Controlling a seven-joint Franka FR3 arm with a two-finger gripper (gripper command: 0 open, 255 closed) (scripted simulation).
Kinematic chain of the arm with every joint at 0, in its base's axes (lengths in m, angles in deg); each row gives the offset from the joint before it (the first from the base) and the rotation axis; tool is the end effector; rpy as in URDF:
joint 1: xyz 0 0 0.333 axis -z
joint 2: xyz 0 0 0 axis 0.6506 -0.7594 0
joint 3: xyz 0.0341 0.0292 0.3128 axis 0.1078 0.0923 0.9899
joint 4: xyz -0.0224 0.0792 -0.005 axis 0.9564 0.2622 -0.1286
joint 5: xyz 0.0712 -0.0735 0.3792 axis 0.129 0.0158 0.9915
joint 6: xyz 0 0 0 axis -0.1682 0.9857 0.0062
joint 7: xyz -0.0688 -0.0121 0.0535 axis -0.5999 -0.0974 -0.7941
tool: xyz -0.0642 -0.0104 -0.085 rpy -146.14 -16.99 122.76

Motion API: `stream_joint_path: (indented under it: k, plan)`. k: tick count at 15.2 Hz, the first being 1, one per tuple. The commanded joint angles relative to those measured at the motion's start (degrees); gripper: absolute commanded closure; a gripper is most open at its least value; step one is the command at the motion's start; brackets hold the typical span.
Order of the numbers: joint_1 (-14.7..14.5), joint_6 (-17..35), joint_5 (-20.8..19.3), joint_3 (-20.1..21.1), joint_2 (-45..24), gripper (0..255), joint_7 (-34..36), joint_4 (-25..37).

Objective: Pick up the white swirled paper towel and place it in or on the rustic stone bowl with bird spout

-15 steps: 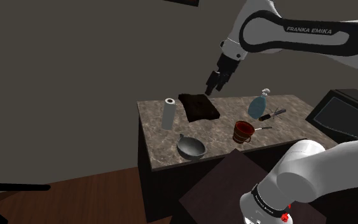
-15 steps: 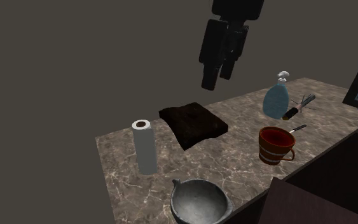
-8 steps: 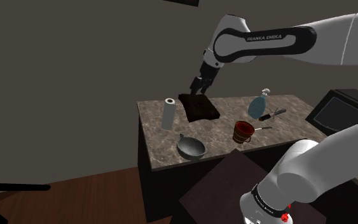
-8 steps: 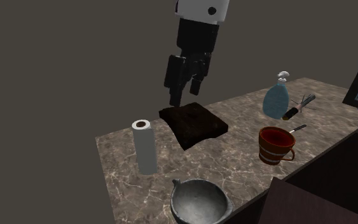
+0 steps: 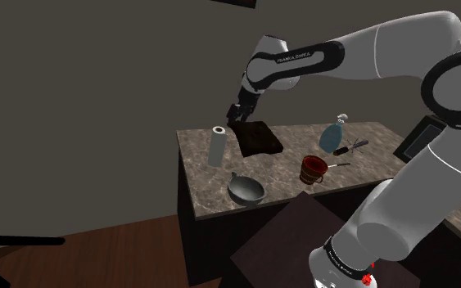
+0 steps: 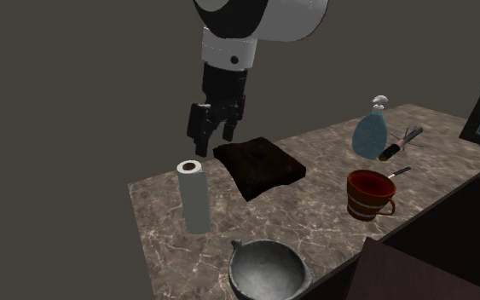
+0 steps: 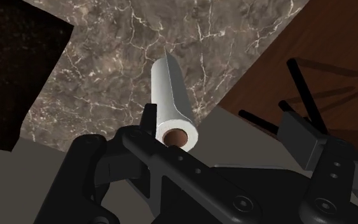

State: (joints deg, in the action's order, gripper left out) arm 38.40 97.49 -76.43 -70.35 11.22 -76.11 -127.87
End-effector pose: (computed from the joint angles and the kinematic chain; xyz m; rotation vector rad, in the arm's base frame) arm 0.5390 -0.0262 0.4357 -3.0281 -0.1742 -0.2157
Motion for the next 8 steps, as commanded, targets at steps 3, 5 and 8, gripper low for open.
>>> stream_joint_path:
  k: [3, 5, 8]
  plan:
    - [0.12, 3.14, 1.72, -0.14, -8.93, 0, -2.12, 6.16]
    - [0.27, 4.22, 2.53, -0.01, -13.33, 0, -2.95, 9.66]
    - [0.62, 5.29, 3.57, 0.32, -19.99, 0, -4.01, 15.54]
